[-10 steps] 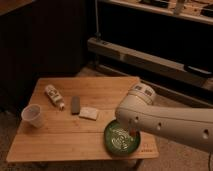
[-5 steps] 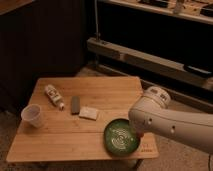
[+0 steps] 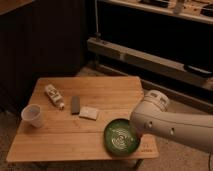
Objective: Place the pepper in the ceramic bowl
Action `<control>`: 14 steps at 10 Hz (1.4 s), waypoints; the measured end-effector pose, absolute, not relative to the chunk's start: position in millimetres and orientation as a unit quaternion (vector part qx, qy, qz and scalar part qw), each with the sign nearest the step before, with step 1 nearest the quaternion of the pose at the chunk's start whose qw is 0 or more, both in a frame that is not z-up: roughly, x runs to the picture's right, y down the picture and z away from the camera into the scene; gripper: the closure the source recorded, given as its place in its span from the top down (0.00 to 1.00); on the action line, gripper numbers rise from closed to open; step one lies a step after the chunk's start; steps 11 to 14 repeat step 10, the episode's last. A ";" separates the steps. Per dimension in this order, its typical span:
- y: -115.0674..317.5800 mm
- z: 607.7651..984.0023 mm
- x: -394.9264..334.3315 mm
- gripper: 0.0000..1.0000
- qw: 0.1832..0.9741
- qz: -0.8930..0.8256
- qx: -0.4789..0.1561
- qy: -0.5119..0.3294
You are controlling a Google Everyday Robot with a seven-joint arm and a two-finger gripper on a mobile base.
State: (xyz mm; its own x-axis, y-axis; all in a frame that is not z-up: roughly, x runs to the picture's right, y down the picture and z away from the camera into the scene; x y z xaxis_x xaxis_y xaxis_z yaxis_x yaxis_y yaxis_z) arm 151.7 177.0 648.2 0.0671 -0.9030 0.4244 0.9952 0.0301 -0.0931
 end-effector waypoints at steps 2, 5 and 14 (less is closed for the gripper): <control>176.9 654.6 153.1 0.70 0.721 -0.657 -0.184 -0.124; 176.4 662.0 156.9 0.80 0.727 -0.652 -0.181 -0.122; 177.0 674.7 164.1 0.80 0.744 -0.633 -0.176 -0.119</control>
